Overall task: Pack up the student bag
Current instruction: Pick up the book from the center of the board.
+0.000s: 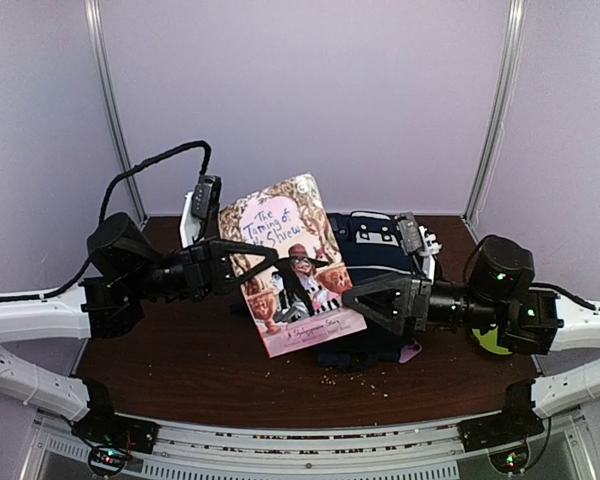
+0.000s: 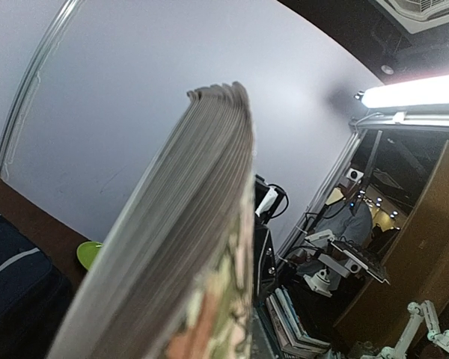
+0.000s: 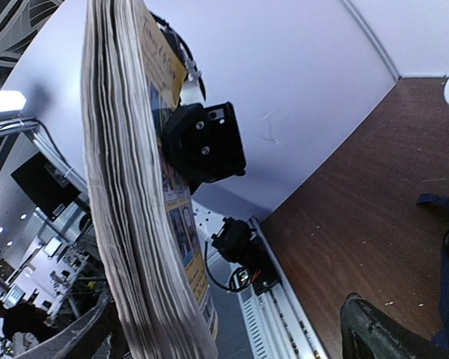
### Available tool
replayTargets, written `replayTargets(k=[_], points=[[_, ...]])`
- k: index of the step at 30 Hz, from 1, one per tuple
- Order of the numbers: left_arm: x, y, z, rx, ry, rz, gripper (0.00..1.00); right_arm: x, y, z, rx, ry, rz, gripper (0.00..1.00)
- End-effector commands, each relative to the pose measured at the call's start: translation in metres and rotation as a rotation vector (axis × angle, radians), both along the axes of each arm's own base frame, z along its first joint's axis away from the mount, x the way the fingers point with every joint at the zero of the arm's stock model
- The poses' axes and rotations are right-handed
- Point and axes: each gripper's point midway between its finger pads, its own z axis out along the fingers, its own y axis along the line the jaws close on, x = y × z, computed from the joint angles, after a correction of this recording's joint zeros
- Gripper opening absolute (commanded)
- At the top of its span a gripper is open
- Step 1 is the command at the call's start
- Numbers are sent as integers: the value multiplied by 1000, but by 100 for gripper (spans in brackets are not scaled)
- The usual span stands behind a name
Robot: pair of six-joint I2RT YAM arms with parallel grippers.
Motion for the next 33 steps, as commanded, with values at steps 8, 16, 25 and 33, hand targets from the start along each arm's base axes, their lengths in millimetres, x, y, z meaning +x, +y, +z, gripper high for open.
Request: replayTargets(k=[8, 16, 25, 33], points=[[-4, 1, 38, -59, -108, 4, 0, -36, 12, 35, 172, 49, 250, 94], [17, -1, 29, 1, -83, 116, 0, -40, 7, 34, 177, 64, 263, 47], [30, 12, 27, 2, -64, 220, 0, -21, 0, 6, 67, 87, 122, 6], [35, 10, 28, -28, -26, 225, 0, -10, 5, 0, 48, 107, 64, 19]])
